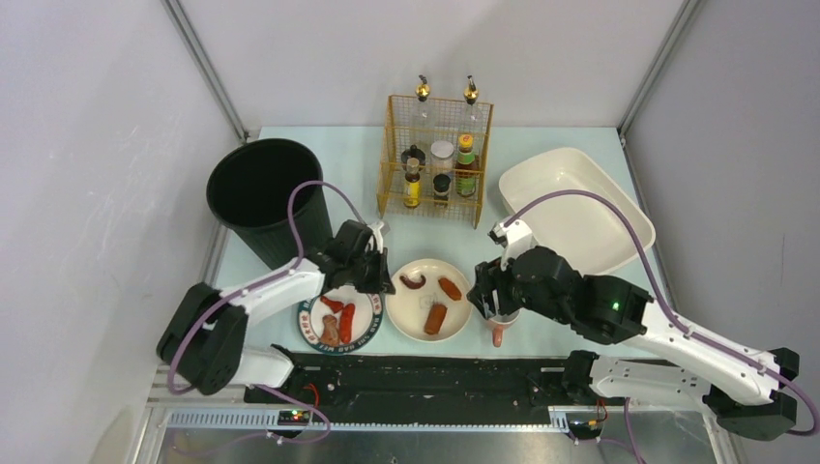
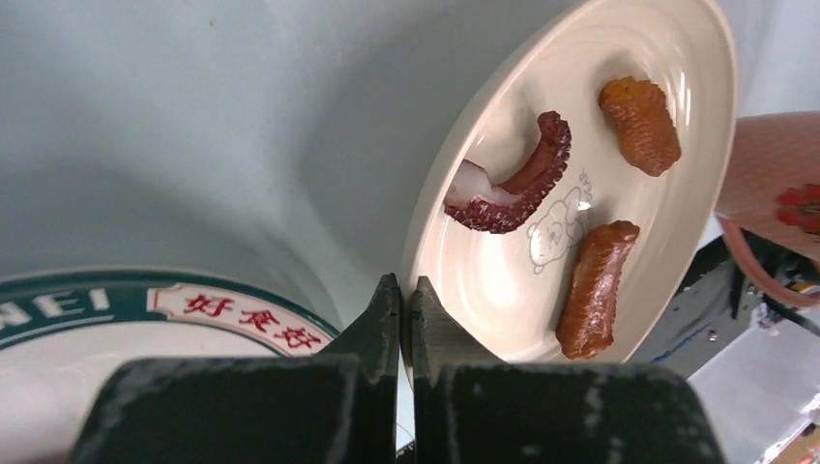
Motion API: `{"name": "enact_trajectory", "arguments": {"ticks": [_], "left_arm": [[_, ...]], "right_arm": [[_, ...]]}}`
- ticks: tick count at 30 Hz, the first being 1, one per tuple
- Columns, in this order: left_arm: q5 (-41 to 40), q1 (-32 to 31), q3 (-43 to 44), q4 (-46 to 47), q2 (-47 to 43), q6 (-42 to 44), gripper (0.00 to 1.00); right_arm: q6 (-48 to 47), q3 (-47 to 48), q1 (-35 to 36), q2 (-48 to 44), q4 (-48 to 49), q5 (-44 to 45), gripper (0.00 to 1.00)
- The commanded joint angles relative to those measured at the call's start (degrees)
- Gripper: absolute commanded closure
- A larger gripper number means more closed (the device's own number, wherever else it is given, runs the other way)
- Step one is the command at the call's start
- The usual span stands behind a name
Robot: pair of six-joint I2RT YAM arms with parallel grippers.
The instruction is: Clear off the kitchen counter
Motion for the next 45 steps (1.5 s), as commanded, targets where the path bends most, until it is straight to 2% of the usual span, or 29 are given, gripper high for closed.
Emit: {"name": "enact_trajectory", "arguments": {"ticks": [1,8,12,18,24,37,45], "left_arm": [[1.09,0.98,2.54,-2.75,-8.29,-3.41,1.0],[0.0,1.47,10.51,-12.0,-15.55,-4.49,1.0],[-1.53,2.08,16.68,-19.32,-17.5,-4.66,1.0],[-3.13,4.72,24.84,-25.6,-18.62,-4.6,1.0],[0.78,11.97,31.73,-28.25,-19.11,-4.66,1.0],[8.7,25.91,43.71,-31.39,-16.77,-5.33,1.0],[9.53,39.5,49.41,-32.84,-15.29,-4.77,1.0]], "right_arm": [[-0.33,-0.01,0.22,-1.65,0.84,2.17,0.34],[-0.88,0.03,0.17,-3.22,0.9,2.66,0.34],[-1.12,0.67,0.11,-4.09,0.31,3.09,0.34],[-1.86,3.96,0.12,-5.81,-1.93,4.26,0.34],[-3.08,6.79,0.13,-6.69,-4.5,5.59,0.34],[-3.78,6.86,0.13,-6.25,-4.36,5.2,0.34],[-3.79,6.84,0.13,-6.09,-5.16,5.17,0.34]]}}
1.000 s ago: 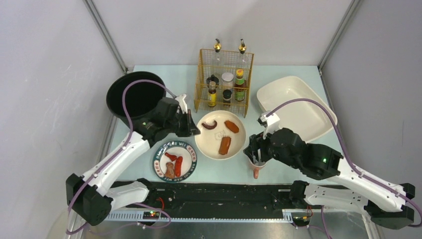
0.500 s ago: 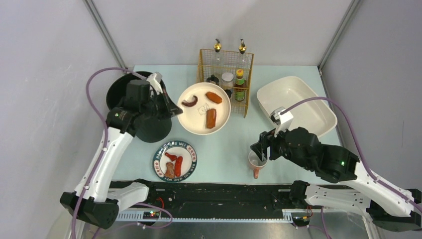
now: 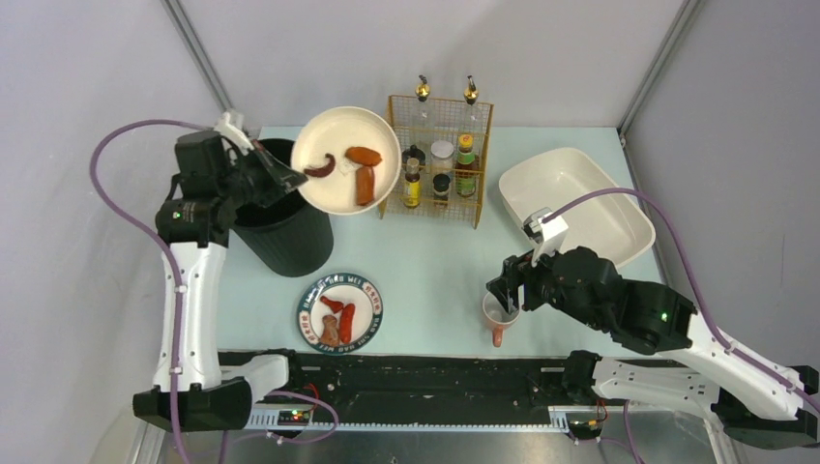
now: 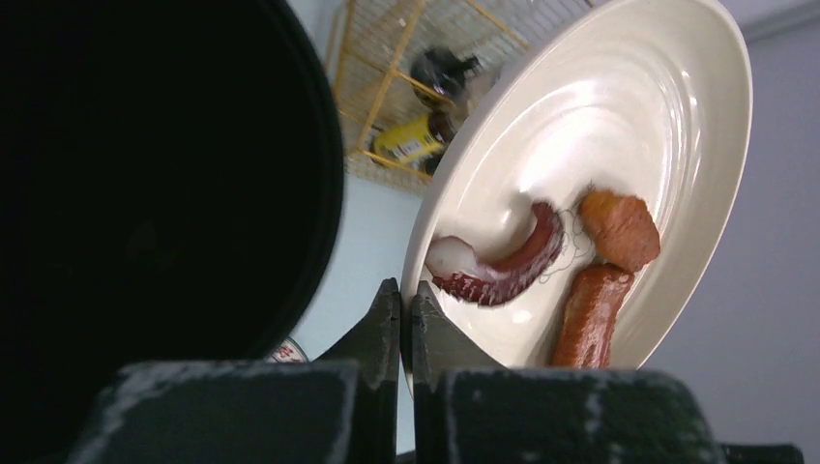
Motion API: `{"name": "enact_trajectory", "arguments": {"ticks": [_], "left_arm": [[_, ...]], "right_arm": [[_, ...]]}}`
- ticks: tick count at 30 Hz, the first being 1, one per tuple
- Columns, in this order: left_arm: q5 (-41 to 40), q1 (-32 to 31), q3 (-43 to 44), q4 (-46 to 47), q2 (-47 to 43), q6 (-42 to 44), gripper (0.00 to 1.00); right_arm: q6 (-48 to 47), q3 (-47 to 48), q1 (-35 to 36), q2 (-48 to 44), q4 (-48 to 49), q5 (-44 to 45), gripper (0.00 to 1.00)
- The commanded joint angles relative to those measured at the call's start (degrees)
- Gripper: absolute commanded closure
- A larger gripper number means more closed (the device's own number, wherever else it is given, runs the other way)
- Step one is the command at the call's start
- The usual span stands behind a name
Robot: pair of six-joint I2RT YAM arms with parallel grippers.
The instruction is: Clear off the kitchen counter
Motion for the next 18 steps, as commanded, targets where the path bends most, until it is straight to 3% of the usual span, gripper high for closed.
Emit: {"name": "enact_trajectory", "arguments": {"ticks": [1,13,18], "left_arm": [[3.36,6.76,4.44,0.64,-0.02,-1.04,1.0],[2.47,22.17,5.2,0.38,-0.86,0.09,1.0],[-2.37,26.37,4.59,0.33,-2.33,0.57,1.0]], "right_arm": [[-0.72,1.84,0.15,0.03,-0.87,1.02,0.34],[0.35,1.38,0.13,-0.11,-1.32,0.63,0.34],[0.68,1.25,0.16,0.11,-1.28,0.2,0.34]]}}
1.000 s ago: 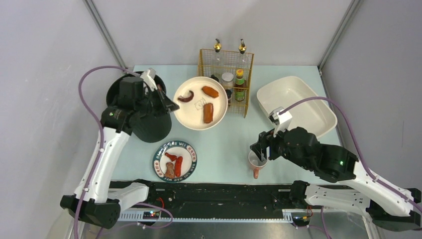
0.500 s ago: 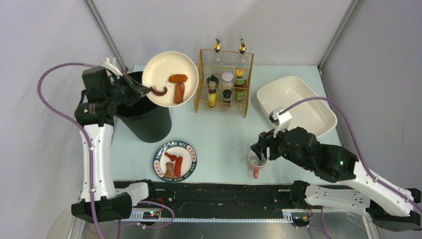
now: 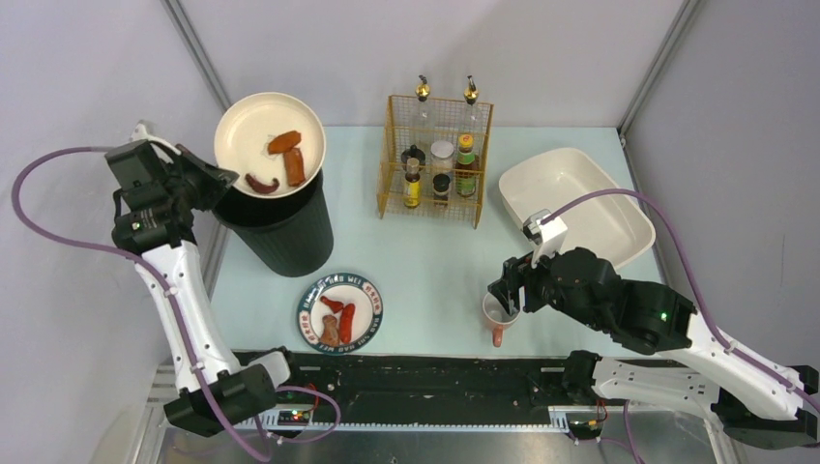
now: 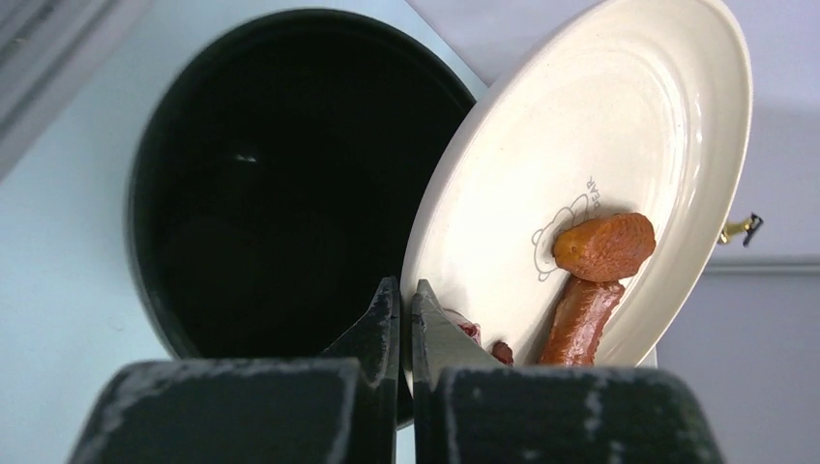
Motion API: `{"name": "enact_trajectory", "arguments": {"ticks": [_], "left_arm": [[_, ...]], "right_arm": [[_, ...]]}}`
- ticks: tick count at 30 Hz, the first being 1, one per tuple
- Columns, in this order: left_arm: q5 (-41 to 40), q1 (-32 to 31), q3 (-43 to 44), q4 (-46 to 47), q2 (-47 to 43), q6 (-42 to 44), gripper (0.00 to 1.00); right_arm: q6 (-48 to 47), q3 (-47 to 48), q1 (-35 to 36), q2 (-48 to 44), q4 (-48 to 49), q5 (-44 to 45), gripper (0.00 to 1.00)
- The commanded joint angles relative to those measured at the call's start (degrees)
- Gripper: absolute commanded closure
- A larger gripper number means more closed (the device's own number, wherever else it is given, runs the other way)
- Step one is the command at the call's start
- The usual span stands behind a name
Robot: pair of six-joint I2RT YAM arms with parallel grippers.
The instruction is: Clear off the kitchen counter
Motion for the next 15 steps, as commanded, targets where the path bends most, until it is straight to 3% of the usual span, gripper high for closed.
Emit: {"name": "enact_trajectory", "arguments": {"ticks": [1,15], "left_arm": [[-2.68,2.96,1.27,1.98,-3.53,0.34,1.0],[-26.06,5.44,-1.7,1.7,-8.32,4.63,1.0]], "right_arm": [[0.5,1.12,0.2,0.03,0.36,0.05,0.34],[0.62,0.6,0.22,-0.58,-0.17,-1.2,0.34]]}}
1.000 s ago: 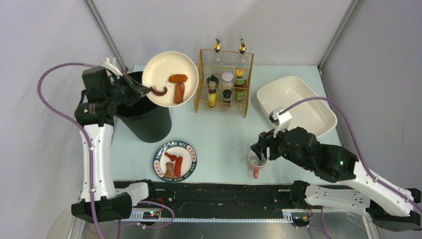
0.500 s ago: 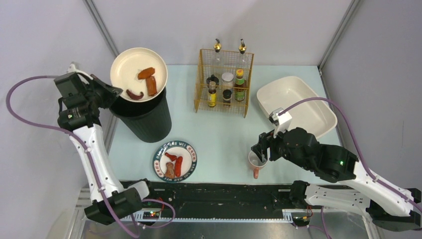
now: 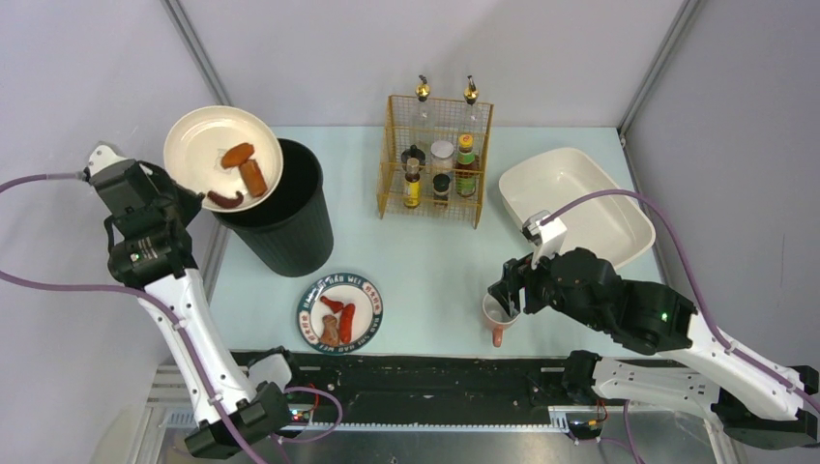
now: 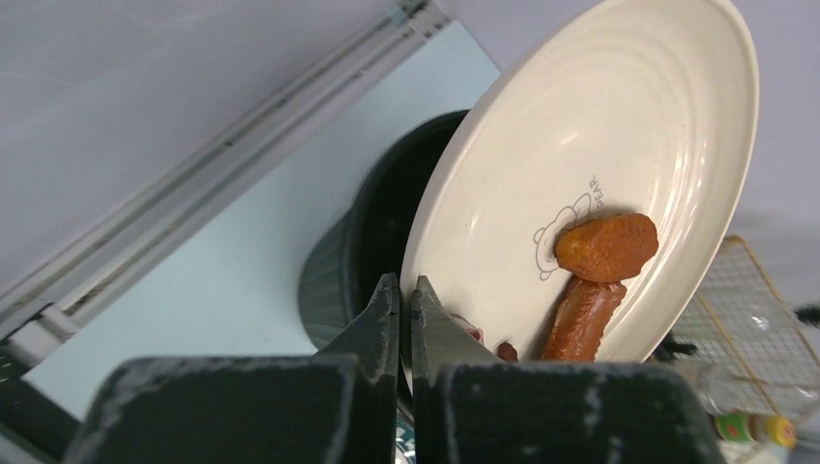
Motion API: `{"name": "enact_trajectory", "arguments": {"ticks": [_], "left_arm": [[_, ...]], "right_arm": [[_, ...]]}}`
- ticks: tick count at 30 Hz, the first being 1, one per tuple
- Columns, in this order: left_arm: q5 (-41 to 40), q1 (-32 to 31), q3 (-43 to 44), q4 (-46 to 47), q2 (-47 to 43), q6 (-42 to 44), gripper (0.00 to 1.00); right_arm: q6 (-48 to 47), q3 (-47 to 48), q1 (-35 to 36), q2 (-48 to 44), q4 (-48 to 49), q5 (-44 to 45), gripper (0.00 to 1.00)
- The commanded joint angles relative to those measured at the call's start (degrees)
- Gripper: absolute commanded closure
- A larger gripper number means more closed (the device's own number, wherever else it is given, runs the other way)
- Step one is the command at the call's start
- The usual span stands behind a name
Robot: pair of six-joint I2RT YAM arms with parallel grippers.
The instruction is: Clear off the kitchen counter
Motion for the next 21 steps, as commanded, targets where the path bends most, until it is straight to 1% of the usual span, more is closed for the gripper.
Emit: {"name": "enact_trajectory", "arguments": {"ticks": [1,8,15,21], "left_arm": [[-9.13,0.61,-0.58,2.53,-1.46,1.72,1.0],[-17.11,-0.22,1.04,2.61,-1.14,4.69,1.0],[-24.37,-5.67,1.6,3.56,-0.75,6.56,1.0],[-32.29,-11.93,1.8,4.27,0.16,8.11,1.0]], "right_arm": [[0.55,0.43,0.17,-0.64,0.41,-0.57,0.34],[0.25,-0.22,0.21,-0.56,1.67,-1.35,0.34],[0.32,-1.21,0.2,-0.72,2.51,-2.28,0.34],[0.71,-2.39,0.19,-1.79,2.81,-2.8,0.34]]}}
